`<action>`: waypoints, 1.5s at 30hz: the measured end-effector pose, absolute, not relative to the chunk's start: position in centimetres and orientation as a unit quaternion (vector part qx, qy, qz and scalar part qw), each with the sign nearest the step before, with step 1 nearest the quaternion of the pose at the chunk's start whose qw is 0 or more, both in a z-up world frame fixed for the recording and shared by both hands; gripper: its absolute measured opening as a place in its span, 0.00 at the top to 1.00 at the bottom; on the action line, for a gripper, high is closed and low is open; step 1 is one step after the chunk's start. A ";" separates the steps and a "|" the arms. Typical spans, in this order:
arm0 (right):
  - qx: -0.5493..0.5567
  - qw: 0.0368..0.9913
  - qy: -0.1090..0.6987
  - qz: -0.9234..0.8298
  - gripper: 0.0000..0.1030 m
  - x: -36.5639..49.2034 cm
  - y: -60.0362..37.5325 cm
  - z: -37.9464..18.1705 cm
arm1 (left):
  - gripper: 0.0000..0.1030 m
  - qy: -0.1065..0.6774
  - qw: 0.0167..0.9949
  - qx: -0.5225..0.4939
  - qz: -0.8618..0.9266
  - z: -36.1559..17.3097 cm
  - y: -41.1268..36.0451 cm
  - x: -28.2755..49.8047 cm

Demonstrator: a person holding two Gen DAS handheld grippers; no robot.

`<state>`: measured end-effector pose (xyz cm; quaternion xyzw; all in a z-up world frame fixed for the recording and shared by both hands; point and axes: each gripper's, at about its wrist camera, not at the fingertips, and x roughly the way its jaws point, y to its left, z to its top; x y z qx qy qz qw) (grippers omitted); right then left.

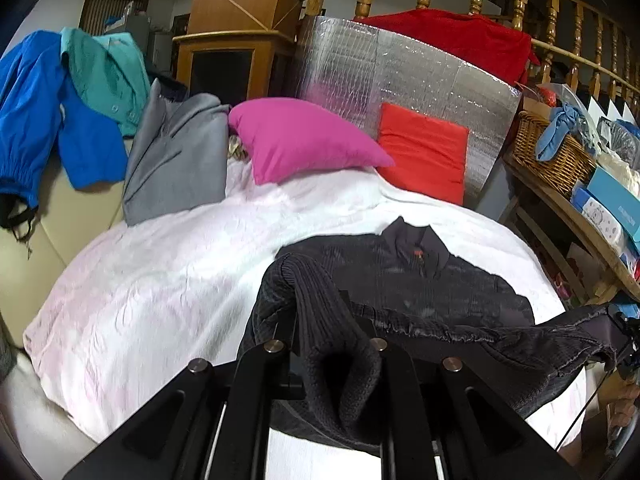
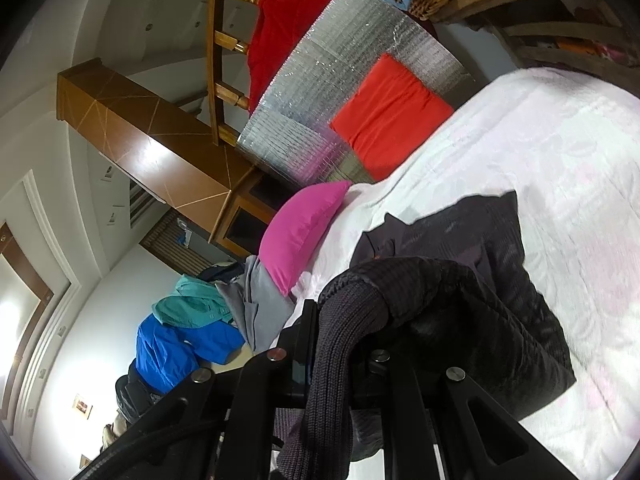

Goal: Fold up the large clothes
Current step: 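Lower the hem onto the jacket near the collar with both grippers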

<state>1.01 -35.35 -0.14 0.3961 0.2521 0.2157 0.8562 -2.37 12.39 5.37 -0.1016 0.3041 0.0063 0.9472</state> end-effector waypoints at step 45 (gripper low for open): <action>0.465 0.808 0.349 0.099 0.89 25.2 -39.2 -8.5 | 0.89 0.447 0.890 -0.086 0.004 -1.9 9.8 25.7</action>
